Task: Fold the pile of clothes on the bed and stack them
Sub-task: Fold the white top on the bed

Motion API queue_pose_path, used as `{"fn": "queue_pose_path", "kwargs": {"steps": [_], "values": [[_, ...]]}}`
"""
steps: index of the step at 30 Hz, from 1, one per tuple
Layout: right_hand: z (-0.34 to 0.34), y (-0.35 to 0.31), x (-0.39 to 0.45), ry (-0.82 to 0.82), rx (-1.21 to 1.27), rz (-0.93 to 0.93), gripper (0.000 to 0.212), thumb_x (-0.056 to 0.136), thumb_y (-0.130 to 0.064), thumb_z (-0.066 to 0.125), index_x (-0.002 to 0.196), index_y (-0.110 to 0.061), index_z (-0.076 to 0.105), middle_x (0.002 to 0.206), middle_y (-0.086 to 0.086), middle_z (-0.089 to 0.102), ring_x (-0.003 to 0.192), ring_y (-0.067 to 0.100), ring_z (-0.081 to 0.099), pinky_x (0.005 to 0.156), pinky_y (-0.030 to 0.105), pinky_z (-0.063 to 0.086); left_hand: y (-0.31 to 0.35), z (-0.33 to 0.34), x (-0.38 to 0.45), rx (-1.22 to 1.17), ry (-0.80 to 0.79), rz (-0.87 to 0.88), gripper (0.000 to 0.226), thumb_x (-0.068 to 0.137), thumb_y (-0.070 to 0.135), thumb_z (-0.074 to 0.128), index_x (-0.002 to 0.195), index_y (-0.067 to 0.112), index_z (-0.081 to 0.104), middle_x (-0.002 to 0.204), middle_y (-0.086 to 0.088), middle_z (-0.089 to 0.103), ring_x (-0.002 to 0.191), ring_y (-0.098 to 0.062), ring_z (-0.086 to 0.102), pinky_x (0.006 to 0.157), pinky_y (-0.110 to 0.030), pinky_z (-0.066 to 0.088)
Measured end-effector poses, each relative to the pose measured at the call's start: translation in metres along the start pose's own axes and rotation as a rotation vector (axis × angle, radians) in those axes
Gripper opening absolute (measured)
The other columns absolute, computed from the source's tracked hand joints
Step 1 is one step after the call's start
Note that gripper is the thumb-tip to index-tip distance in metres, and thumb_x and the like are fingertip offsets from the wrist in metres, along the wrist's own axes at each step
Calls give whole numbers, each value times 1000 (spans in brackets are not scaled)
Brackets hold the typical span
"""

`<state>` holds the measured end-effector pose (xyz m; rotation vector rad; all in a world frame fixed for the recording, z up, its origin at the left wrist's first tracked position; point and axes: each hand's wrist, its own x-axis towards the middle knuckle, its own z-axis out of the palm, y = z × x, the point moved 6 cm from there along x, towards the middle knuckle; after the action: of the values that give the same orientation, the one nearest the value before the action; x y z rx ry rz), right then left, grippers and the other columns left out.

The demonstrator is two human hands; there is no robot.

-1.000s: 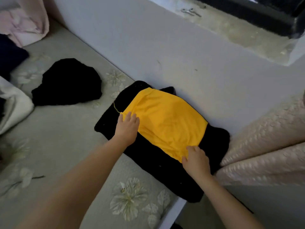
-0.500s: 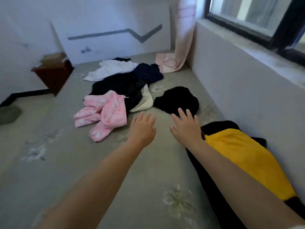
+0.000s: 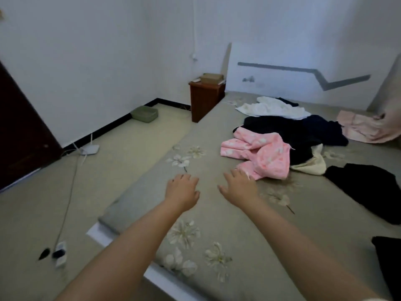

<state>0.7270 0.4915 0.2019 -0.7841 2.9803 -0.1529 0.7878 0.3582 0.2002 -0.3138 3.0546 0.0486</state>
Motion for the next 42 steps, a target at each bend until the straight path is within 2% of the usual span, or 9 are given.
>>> {"fn": "queue_pose_path", "kwargs": {"steps": [4,11,16,20,27,30,33,36,42], "values": [[27,-142,43,-123,-8,-120,50,92,-48,40,131,-17,42,138,6,41,130,25,34,103,43,30,-147,3,-23,37,-49,-103,51,94,38,37,141,19,27,142,-5,37,130,-24,33,101,-37,32],[19,-336,141,-94,-7,-293,51,94,-48,36,134,-17,39,140,4,39,132,24,31,105,44,27,-370,-25,-20,99,-22,-324,47,94,37,37,136,17,33,136,-5,41,126,-24,37,97,-35,34],[14,-424,234,-73,-29,-358,51,95,-47,34,137,-18,36,144,4,34,135,25,26,106,44,26,-481,-44,38,65,-16,-414,46,94,37,38,135,17,35,138,-6,39,128,-25,34,99,-38,32],[23,-482,316,-72,3,-367,49,94,-44,37,135,-17,38,139,4,40,132,26,31,104,43,29,-551,-57,92,61,-10,-436,45,94,36,38,134,16,37,137,-7,40,127,-25,34,100,-39,32],[67,-612,434,-155,83,-424,48,94,-43,37,135,-16,38,141,4,38,135,25,27,105,42,26,-683,-38,159,61,-55,-449,45,92,37,41,133,17,37,136,-5,41,126,-24,34,99,-38,32],[92,-665,478,-143,101,-452,49,94,-43,37,135,-16,38,141,4,38,135,25,26,105,43,26,-742,-21,191,87,-65,-430,46,92,37,42,133,17,36,136,-6,40,126,-25,33,99,-38,32],[121,-690,521,-150,95,-402,51,95,-44,36,138,-17,34,148,3,29,140,24,19,109,43,21,-787,8,230,106,-97,-362,47,93,36,42,134,16,34,137,-8,37,128,-25,30,101,-39,29],[160,-689,561,-217,108,-240,52,95,-44,34,139,-17,33,150,3,26,141,24,17,110,43,20,-816,41,283,96,-180,-249,47,93,35,41,135,14,34,137,-9,36,129,-26,29,101,-39,28],[210,-626,600,-354,117,99,49,95,-42,36,134,-14,38,142,6,37,134,23,27,106,42,26,-789,93,395,59,-337,39,45,94,35,40,132,12,35,137,-10,37,130,-26,30,101,-39,29]]}}
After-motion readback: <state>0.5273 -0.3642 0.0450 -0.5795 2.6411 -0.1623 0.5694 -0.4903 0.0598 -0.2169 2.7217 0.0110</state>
